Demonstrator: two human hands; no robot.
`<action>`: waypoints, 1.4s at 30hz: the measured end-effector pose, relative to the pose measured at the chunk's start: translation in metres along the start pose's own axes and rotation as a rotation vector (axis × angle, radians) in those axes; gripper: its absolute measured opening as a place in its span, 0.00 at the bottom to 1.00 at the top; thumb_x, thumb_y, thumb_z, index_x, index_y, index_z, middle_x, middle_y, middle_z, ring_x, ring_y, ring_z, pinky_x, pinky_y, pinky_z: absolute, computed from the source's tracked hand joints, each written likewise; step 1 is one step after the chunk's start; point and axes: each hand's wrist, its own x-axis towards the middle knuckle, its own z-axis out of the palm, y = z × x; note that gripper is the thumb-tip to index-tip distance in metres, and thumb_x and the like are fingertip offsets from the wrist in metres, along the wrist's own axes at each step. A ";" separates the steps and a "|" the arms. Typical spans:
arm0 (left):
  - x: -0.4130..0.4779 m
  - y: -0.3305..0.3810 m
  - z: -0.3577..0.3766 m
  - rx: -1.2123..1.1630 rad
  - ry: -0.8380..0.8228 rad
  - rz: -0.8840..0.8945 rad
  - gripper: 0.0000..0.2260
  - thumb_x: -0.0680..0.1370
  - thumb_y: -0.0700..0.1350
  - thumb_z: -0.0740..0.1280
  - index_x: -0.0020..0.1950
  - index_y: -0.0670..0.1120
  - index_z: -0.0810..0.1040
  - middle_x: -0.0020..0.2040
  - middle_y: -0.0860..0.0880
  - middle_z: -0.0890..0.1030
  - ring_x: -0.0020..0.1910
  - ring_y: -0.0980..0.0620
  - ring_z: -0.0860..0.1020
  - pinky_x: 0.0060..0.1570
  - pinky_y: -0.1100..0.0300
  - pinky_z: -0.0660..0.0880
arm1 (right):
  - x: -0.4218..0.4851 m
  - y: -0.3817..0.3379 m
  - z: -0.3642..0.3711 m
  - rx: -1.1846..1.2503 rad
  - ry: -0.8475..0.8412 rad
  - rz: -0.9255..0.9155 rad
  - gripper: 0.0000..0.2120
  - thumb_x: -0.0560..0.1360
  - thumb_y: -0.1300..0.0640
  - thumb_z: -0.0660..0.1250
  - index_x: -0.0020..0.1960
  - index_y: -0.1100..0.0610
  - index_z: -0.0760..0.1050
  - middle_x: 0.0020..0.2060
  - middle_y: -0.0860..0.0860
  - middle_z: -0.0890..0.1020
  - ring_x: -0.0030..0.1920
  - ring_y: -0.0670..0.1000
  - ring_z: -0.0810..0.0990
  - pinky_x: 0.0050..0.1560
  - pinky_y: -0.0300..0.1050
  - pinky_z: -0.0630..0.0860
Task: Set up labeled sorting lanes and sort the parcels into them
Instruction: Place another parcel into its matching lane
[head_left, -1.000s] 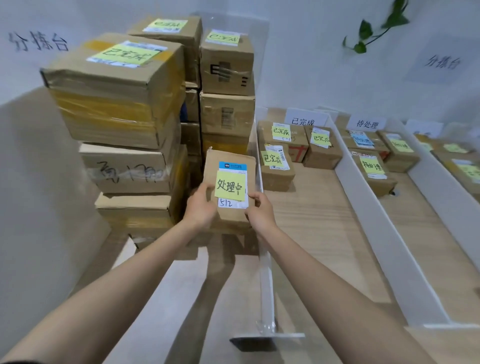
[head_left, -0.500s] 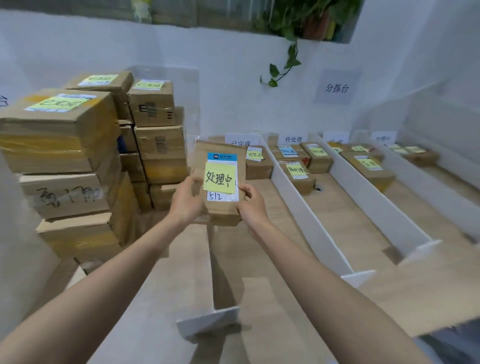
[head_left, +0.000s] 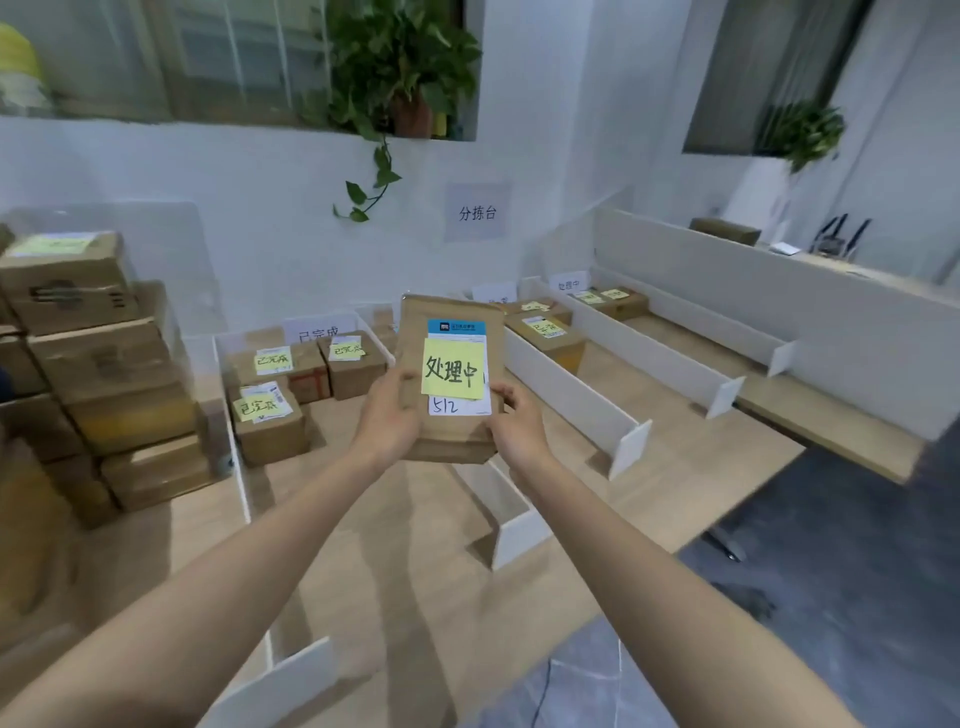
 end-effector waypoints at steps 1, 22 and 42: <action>-0.001 0.008 0.011 -0.005 -0.012 0.015 0.26 0.68 0.30 0.57 0.63 0.47 0.73 0.64 0.48 0.74 0.64 0.48 0.71 0.57 0.59 0.69 | -0.003 -0.001 -0.015 0.004 0.032 0.000 0.14 0.75 0.66 0.64 0.56 0.51 0.75 0.58 0.47 0.77 0.57 0.47 0.76 0.46 0.38 0.76; -0.042 0.140 0.219 -0.127 -0.419 0.299 0.27 0.71 0.29 0.57 0.69 0.46 0.69 0.68 0.48 0.72 0.66 0.50 0.69 0.57 0.65 0.64 | -0.073 -0.024 -0.265 -0.040 0.513 -0.017 0.20 0.73 0.72 0.59 0.59 0.53 0.72 0.56 0.46 0.74 0.58 0.51 0.75 0.54 0.54 0.78; -0.022 0.157 0.262 -0.200 -0.663 0.467 0.22 0.75 0.31 0.60 0.66 0.49 0.69 0.67 0.48 0.72 0.66 0.50 0.69 0.63 0.56 0.68 | -0.080 -0.027 -0.286 -0.113 0.822 -0.055 0.16 0.75 0.65 0.67 0.61 0.53 0.73 0.59 0.48 0.76 0.60 0.47 0.73 0.59 0.47 0.75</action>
